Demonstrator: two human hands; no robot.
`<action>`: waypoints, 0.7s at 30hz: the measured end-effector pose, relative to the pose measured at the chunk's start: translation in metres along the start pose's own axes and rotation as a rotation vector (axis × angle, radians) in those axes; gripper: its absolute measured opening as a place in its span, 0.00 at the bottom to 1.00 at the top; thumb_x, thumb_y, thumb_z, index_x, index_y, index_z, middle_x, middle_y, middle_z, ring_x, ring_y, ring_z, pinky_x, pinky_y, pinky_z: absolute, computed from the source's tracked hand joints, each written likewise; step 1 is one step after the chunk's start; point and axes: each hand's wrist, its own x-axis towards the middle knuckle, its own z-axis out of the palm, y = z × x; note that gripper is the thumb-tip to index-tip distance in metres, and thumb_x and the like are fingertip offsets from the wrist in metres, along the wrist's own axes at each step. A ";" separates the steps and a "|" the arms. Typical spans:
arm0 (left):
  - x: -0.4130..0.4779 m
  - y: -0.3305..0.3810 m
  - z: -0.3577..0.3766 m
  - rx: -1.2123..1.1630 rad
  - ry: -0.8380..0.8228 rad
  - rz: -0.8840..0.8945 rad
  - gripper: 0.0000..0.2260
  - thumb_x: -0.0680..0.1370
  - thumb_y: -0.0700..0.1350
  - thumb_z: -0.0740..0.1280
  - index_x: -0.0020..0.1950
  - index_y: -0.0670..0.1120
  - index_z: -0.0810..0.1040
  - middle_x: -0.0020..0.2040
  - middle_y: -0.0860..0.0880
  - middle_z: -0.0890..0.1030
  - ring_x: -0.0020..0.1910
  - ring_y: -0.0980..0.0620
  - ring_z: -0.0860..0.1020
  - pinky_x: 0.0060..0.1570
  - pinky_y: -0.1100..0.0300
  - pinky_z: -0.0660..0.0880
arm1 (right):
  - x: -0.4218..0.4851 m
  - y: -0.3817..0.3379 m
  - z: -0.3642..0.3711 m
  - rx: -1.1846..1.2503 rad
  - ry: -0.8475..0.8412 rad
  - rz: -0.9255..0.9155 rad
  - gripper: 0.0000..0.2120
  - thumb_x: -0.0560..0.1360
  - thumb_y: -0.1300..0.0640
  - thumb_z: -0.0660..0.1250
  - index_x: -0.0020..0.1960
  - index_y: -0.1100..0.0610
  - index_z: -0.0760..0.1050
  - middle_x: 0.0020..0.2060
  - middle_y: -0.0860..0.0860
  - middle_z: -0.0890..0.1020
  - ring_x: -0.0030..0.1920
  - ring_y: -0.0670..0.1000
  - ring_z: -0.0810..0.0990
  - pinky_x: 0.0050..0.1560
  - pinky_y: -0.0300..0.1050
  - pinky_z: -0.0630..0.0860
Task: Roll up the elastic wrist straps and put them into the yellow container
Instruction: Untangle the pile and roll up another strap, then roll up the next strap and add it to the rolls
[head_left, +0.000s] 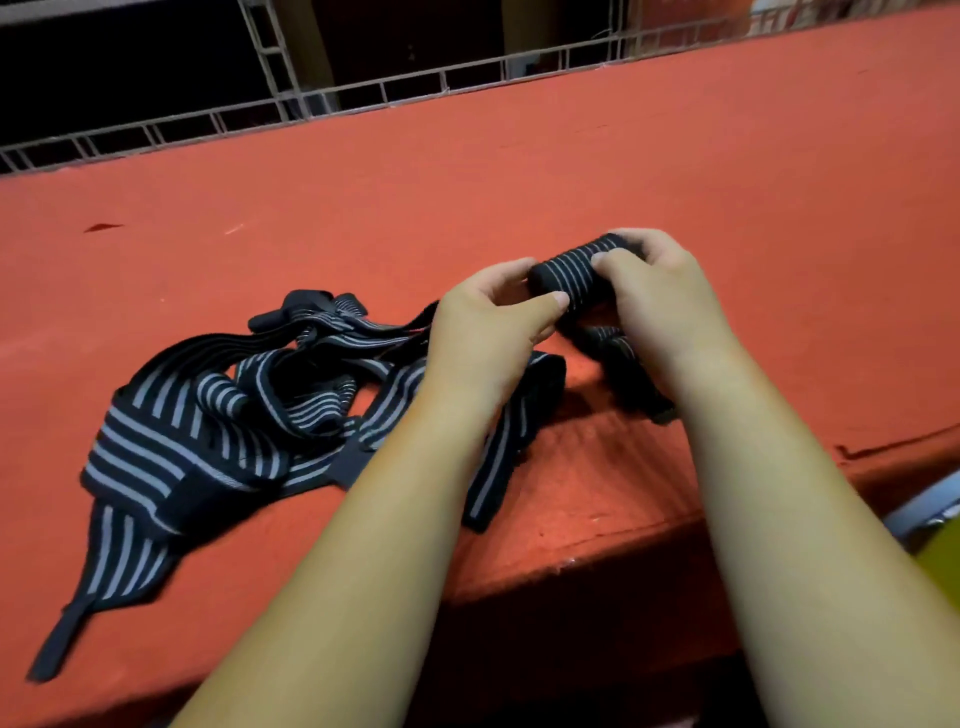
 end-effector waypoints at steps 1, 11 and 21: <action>0.003 -0.001 0.012 0.022 -0.007 0.001 0.16 0.77 0.34 0.77 0.63 0.44 0.85 0.51 0.48 0.89 0.49 0.49 0.88 0.61 0.45 0.85 | 0.005 0.002 -0.009 -0.035 0.032 -0.005 0.12 0.80 0.55 0.67 0.62 0.50 0.80 0.53 0.48 0.86 0.51 0.50 0.87 0.49 0.45 0.85; 0.026 -0.030 0.079 0.107 -0.012 -0.057 0.12 0.77 0.32 0.74 0.59 0.42 0.83 0.48 0.48 0.86 0.47 0.53 0.87 0.52 0.54 0.87 | 0.036 0.034 -0.052 -0.360 0.109 0.000 0.15 0.83 0.54 0.63 0.68 0.54 0.77 0.60 0.50 0.83 0.59 0.53 0.82 0.58 0.46 0.76; 0.032 -0.058 0.084 0.190 0.054 -0.074 0.12 0.75 0.38 0.75 0.55 0.50 0.82 0.50 0.49 0.88 0.50 0.48 0.89 0.52 0.45 0.87 | 0.048 0.060 -0.048 -0.495 0.042 0.017 0.14 0.85 0.53 0.64 0.68 0.56 0.80 0.61 0.53 0.86 0.64 0.56 0.82 0.63 0.48 0.76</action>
